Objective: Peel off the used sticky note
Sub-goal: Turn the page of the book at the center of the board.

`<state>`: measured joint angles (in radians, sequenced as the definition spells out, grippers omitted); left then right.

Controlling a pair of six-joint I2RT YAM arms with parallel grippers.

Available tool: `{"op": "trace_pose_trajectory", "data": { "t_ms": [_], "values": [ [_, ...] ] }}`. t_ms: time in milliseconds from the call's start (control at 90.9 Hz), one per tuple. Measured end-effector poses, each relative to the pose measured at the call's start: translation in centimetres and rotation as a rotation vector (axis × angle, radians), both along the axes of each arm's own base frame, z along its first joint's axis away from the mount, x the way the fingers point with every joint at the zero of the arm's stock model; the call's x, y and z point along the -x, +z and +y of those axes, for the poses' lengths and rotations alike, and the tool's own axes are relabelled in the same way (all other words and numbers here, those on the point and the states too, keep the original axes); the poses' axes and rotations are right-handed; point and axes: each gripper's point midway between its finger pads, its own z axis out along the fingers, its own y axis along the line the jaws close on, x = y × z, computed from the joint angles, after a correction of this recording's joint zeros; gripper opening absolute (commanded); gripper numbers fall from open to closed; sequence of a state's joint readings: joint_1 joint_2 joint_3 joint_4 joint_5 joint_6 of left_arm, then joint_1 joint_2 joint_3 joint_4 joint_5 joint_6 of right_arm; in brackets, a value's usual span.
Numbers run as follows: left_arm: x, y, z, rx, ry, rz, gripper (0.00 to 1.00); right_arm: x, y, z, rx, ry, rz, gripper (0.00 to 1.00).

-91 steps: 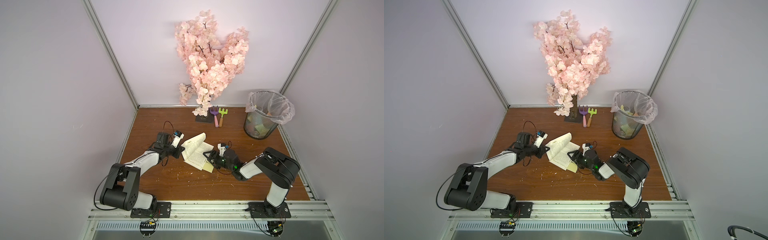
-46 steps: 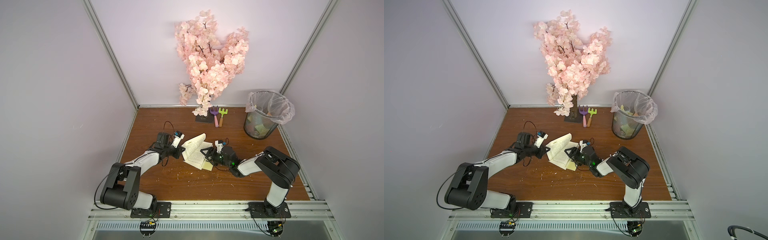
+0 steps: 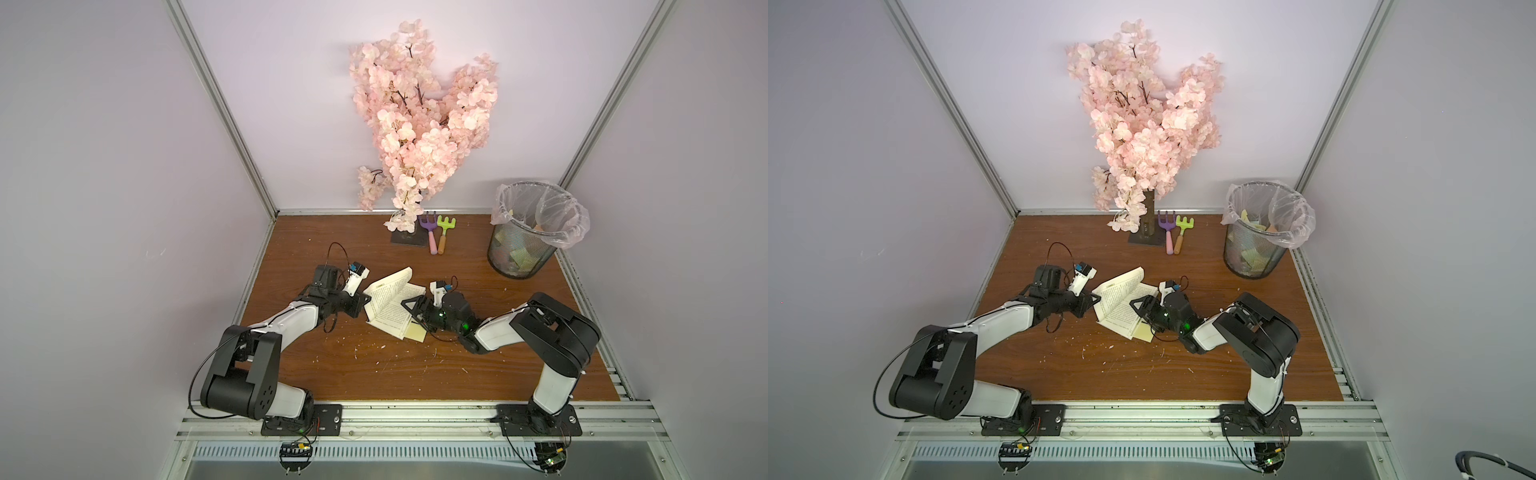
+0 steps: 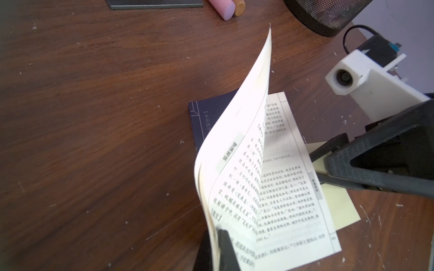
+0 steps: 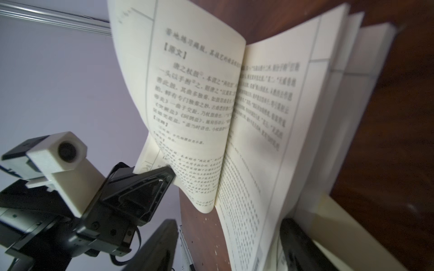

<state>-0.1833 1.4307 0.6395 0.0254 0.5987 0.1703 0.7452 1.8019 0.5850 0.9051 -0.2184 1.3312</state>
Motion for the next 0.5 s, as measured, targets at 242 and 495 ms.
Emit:
{"op": "trace_pose_trajectory", "data": {
  "t_ms": [242,495],
  "values": [
    [0.00,0.00,-0.01,-0.001,-0.002,-0.002,0.01,0.15,-0.14,-0.70,0.057,-0.007,-0.003,0.72],
    [0.01,0.00,0.00,-0.003,-0.004,-0.003,0.01,0.36,-0.59,-0.80,0.077,-0.003,0.006,0.72]
  ]
}}
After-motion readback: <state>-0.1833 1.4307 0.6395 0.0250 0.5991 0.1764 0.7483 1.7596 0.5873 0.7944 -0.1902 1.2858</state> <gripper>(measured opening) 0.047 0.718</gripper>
